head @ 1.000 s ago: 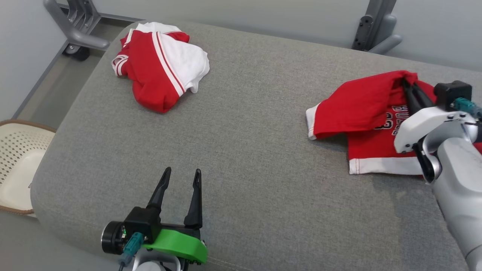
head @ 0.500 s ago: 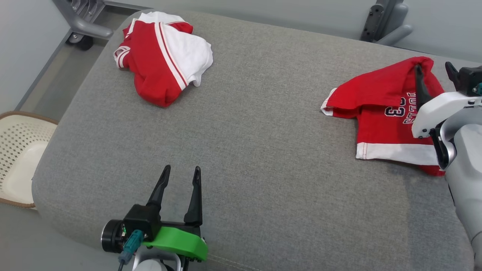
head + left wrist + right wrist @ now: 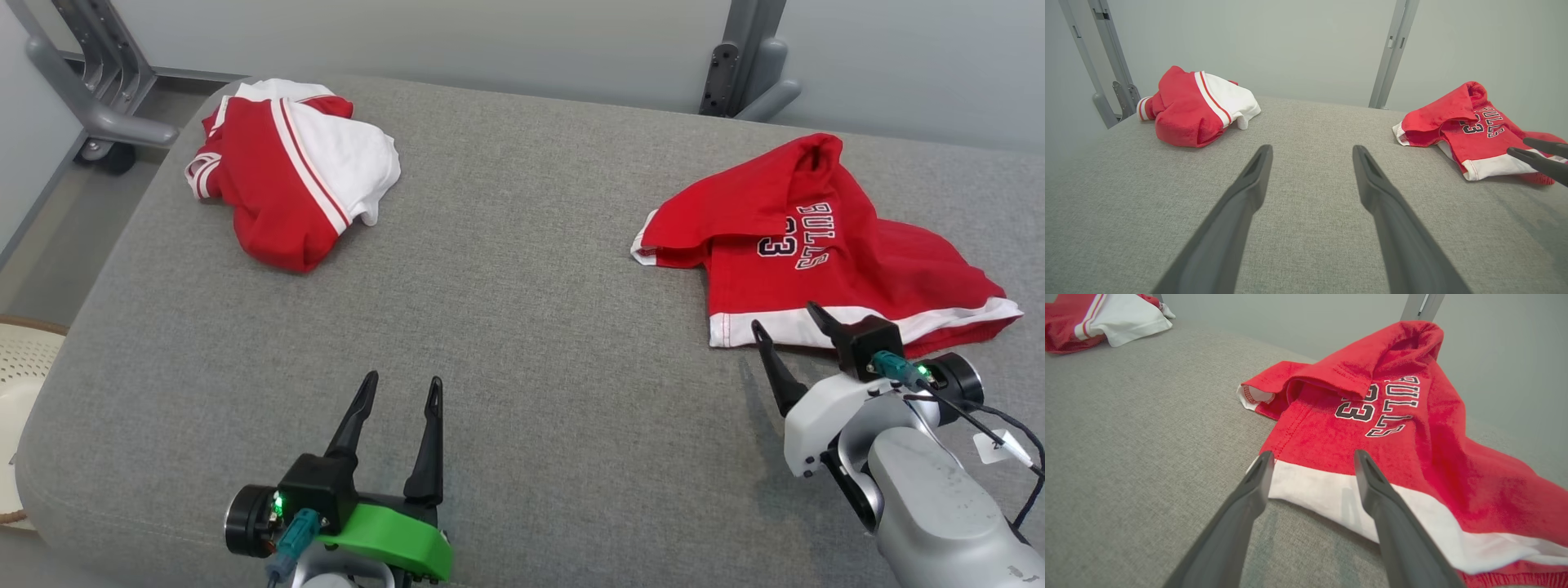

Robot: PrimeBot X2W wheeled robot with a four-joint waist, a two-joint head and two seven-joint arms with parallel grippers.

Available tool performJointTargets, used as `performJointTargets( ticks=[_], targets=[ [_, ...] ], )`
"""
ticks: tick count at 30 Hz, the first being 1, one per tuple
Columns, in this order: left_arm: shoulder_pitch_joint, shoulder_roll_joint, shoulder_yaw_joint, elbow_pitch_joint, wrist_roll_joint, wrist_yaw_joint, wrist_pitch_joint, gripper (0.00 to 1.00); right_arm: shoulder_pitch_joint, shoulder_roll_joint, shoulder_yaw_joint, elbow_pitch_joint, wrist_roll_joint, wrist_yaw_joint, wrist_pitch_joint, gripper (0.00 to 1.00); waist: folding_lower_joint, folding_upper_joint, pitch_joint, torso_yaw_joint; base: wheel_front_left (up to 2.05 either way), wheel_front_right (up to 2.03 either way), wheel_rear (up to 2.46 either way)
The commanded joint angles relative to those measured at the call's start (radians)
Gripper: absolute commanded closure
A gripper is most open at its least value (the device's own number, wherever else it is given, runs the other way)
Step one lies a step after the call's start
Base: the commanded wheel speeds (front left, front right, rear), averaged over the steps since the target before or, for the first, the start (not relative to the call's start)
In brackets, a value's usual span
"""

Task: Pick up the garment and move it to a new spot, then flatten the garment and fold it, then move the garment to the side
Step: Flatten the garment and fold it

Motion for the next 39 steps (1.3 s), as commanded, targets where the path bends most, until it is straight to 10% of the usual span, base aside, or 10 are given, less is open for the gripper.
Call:
performJointTargets(
  ticks=[1, 16, 20, 29, 39],
  targets=[
    [0.007, 0.002, -0.001, 0.003, 0.006, -0.004, -0.001, 0.00, 0.008, -0.003, 0.010, 0.009, 0.011, 0.000, -0.003, 0.00, 0.0000, -0.0001, -0.002, 0.003, 0.00, 0.00, 0.00],
    [-0.015, 0.002, -0.003, -0.006, -0.009, 0.004, -0.001, 0.00, -0.155, -0.066, 0.137, 0.310, -0.279, 0.000, -0.002, 0.00, 0.0000, -0.0001, 0.055, 0.114, 0.00, 0.00, 0.00],
    [-0.013, 0.002, -0.004, -0.009, -0.010, 0.006, -0.001, 0.00, -0.172, -0.043, 0.089, 0.374, -0.314, 0.000, 0.024, 1.00, 0.0000, -0.0001, 0.060, 0.118, 0.00, 0.00, 0.00],
    [-0.019, 0.002, 0.000, -0.010, -0.007, 0.011, -0.001, 0.00, -0.202, 0.009, 0.034, 0.399, -0.291, 0.000, 0.010, 1.00, 0.0000, -0.0001, 0.073, 0.100, 0.00, 0.00, 0.00],
    [-0.019, 0.002, 0.005, -0.004, -0.002, 0.012, -0.001, 0.00, -0.128, 0.086, 0.111, 0.095, -0.207, 0.000, -0.003, 1.00, 0.0000, -0.0001, 0.053, 0.062, 0.00, 0.00, 0.00]
  ],
)
